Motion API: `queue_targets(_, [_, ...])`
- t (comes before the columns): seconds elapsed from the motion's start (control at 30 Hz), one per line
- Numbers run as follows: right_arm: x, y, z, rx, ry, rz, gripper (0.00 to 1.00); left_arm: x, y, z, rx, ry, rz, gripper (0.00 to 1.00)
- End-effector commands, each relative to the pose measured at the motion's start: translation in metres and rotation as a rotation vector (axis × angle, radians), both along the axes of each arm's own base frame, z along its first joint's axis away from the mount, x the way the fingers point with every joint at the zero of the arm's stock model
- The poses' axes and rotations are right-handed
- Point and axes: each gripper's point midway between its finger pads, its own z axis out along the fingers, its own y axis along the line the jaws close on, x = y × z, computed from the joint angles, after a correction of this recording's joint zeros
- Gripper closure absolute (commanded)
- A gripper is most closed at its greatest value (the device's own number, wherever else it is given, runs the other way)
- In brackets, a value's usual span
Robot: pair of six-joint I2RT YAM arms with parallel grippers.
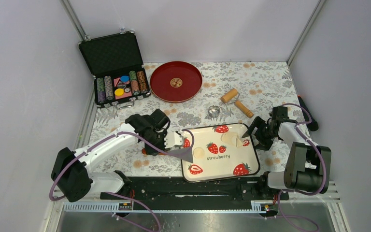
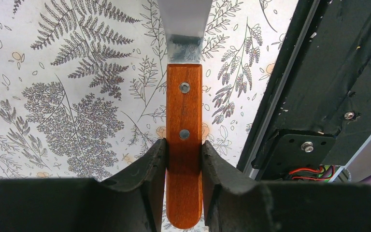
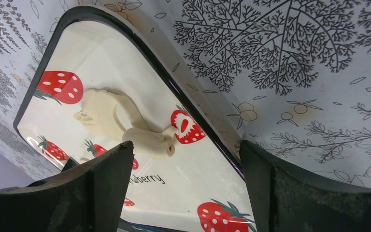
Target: Roll out the dumpling wrappers from the dough
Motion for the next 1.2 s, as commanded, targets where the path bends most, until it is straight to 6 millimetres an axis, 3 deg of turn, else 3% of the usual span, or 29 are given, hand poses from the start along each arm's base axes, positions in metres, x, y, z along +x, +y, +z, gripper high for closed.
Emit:
queue_targets(0.0, [-0.002, 0.007, 0.0, 0.042, 0.002, 0.016, 0.13, 0.004, -0.003, 0.001, -0.005, 0.002, -0.005, 1.0])
queue_targets(0.5, [-0.001, 0.01, 0.001, 0.06, -0.008, 0.023, 0.13, 0.022, -0.01, -0.005, 0.084, 0.027, 0.023, 1.0])
queue_targets(1.17, [-0.002, 0.013, 0.002, 0.075, -0.013, 0.029, 0.13, 0.02, -0.029, -0.014, 0.099, 0.056, 0.017, 1.0])
